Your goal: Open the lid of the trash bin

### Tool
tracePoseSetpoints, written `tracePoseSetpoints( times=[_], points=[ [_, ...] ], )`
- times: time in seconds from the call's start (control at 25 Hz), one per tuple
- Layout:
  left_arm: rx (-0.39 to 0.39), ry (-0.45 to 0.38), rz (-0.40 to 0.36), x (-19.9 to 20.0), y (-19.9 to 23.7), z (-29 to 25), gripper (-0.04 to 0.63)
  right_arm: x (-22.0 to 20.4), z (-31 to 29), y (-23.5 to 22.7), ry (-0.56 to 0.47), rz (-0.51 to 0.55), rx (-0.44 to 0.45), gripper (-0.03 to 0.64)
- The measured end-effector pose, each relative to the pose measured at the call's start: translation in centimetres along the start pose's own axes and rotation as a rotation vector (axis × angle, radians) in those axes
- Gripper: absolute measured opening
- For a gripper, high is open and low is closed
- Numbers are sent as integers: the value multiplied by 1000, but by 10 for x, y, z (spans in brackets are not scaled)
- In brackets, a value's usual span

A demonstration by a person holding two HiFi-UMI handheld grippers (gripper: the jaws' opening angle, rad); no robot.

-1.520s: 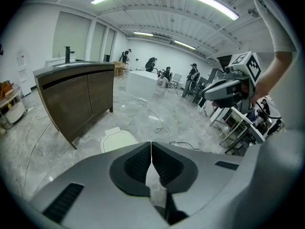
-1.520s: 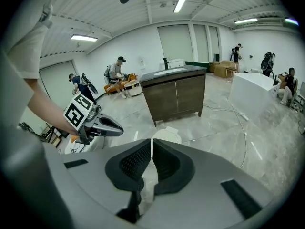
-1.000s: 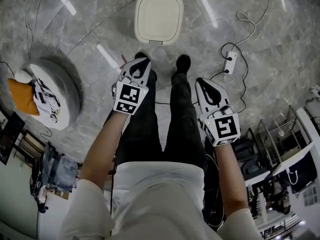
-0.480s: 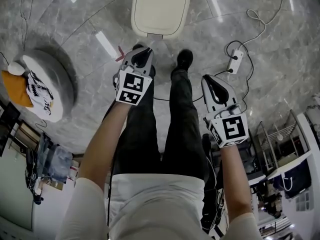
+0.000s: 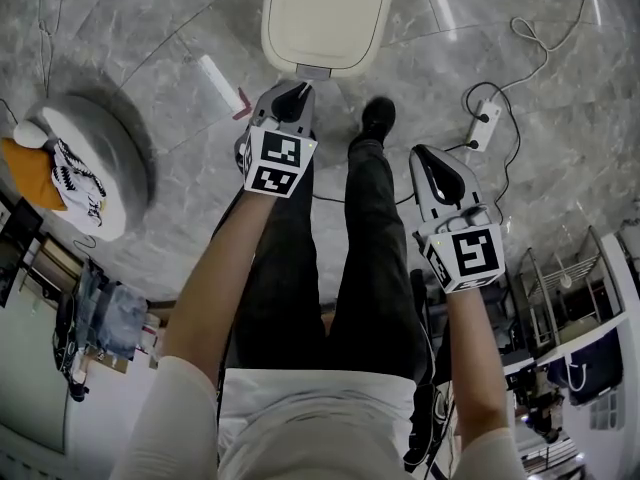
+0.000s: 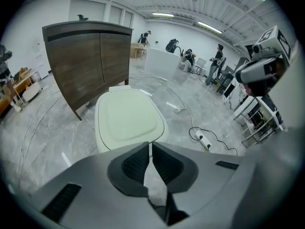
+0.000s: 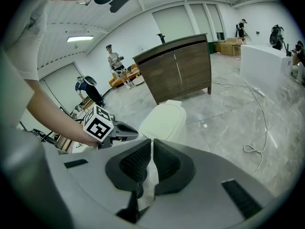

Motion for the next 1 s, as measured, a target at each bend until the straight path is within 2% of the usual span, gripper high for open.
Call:
tracePoseSetpoints(
  times=[0.36, 0.68, 1.0],
  points=[
    [49, 45, 35, -17, 8, -30, 21, -12, -17, -9, 22, 2, 10, 34],
    [55, 109, 14, -28, 7, -49, 21, -14, -25, -11, 24, -11, 14, 34],
    [101, 171, -15, -30, 6, -56, 32, -16, -25, -9, 30, -29, -2, 34]
  ],
)
Point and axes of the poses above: the fingertips, and each gripper's own axes: z backward along the fingers, y to its left, x out of its top, the point moved 4 cm from there along z, backward along the fingers, and after that the axes turned 1 degree about x, right-handed, at the moved point
